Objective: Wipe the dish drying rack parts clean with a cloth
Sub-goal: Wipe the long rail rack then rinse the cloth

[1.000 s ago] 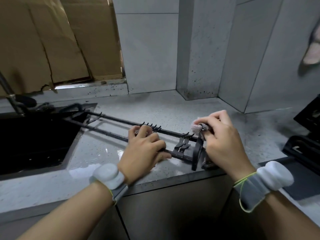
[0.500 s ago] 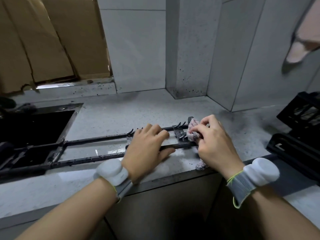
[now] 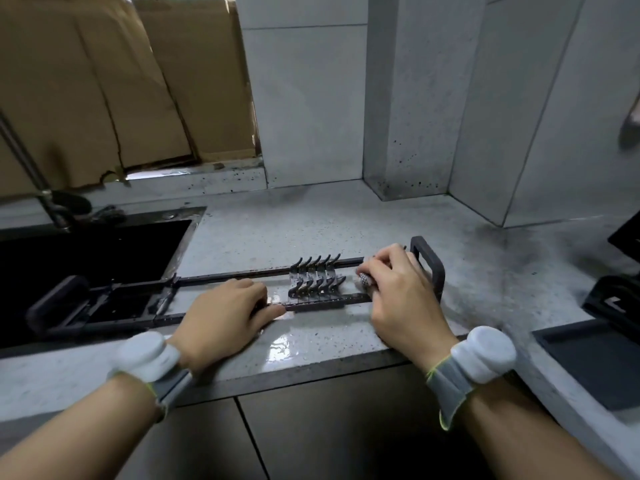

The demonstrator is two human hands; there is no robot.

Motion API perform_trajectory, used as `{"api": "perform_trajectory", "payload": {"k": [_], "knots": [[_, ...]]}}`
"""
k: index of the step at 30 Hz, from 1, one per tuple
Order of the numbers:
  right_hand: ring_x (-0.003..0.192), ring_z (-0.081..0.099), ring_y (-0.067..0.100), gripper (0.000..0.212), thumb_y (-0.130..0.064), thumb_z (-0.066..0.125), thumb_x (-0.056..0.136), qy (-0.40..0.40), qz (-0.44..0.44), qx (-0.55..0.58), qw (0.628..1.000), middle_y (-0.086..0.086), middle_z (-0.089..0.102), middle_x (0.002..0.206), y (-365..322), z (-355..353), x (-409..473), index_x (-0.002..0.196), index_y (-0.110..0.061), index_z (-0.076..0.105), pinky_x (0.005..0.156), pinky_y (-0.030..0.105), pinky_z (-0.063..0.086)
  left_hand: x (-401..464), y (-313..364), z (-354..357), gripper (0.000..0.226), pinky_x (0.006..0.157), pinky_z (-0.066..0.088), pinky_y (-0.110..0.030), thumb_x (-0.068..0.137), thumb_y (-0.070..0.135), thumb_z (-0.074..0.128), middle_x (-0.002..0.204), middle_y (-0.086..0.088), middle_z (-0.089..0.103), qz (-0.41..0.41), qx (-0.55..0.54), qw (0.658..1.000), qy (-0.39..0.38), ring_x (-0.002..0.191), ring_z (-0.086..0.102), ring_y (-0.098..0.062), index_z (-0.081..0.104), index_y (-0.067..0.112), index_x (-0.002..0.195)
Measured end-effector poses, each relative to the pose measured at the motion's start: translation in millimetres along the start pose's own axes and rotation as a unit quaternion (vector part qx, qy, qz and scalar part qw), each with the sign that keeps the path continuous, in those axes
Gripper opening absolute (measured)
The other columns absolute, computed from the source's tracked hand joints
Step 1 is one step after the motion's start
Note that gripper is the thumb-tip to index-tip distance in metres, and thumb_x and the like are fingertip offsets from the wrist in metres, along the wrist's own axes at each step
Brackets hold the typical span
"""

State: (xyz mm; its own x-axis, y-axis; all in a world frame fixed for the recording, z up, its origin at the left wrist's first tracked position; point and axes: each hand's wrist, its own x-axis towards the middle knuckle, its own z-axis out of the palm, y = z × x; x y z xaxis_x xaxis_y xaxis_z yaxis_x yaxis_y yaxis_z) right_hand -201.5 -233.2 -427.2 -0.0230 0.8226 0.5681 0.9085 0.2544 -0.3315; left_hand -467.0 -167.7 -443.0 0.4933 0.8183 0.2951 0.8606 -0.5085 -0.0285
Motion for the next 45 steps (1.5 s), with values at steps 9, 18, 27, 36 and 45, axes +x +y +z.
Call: {"api": "perform_trajectory", "payload": {"k": [9, 18, 27, 36, 45], "knots": [[0.098, 0.043, 0.021, 0.021, -0.001, 0.055, 0.087, 0.04, 0.048, 0.005, 0.998, 0.003, 0.048, 0.104, 23.8, -12.1, 8.4, 0.1, -0.012, 0.068, 0.086, 0.033, 0.04, 19.7, 23.2, -27.9, 0.051, 0.056, 0.04, -0.034, 0.091, 0.068, 0.025, 0.082, 0.009, 0.052, 0.024, 0.005, 0.999, 0.037, 0.065, 0.052, -0.017, 0.049, 0.024, 0.085], [0.104, 0.051, 0.02, 0.023, -0.003, 0.057, 0.09, 0.0, 0.023, 0.065, 0.998, -0.003, 0.048, 0.103, 26.1, -4.4, -13.4, 0.105, -0.016, 0.07, 0.09, 0.035, 0.048, -29.9, 27.5, -4.8, 0.042, 0.053, 0.041, -0.036, 0.096, 0.066, 0.028, 0.075, 0.009, 0.051, 0.046, -0.015, 0.994, 0.093, 0.067, 0.056, -0.02, 0.034, 0.03, 0.077], [0.097, 0.051, 0.026, 0.03, 0.0, 0.06, 0.087, 0.108, 0.097, -0.018, 0.989, 0.004, 0.049, 0.107, 59.1, -25.1, -31.5, 0.113, -0.011, 0.069, 0.086, 0.035, 0.047, -35.5, 23.4, 2.7, 0.043, 0.054, 0.041, -0.032, 0.096, 0.064, 0.035, 0.07, 0.011, 0.047, 0.047, -0.042, 0.99, 0.127, 0.073, 0.054, -0.016, 0.043, 0.028, 0.074], [0.088, 0.05, 0.032, 0.021, -0.006, 0.054, 0.09, 0.08, 0.16, -0.071, 0.981, 0.012, 0.047, 0.105, 35.0, 2.4, -27.1, 0.107, 0.001, 0.065, 0.075, 0.03, 0.033, -34.4, 25.6, 4.2, 0.037, 0.052, 0.042, -0.033, 0.094, 0.064, 0.035, 0.071, 0.009, 0.046, 0.038, -0.055, 0.991, 0.117, 0.074, 0.057, -0.02, 0.034, 0.033, 0.074], [0.085, 0.05, 0.012, 0.023, -0.007, 0.06, 0.092, 0.062, 0.047, 0.005, 0.997, 0.001, 0.052, 0.104, 34.8, -13.8, -31.3, 0.112, -0.011, 0.07, 0.075, 0.02, 0.037, -31.4, 26.5, 2.0, 0.036, 0.055, 0.042, -0.033, 0.096, 0.057, 0.046, 0.072, 0.01, 0.046, 0.014, -0.071, 0.993, 0.093, 0.075, 0.055, -0.019, 0.035, 0.032, 0.074]]}}
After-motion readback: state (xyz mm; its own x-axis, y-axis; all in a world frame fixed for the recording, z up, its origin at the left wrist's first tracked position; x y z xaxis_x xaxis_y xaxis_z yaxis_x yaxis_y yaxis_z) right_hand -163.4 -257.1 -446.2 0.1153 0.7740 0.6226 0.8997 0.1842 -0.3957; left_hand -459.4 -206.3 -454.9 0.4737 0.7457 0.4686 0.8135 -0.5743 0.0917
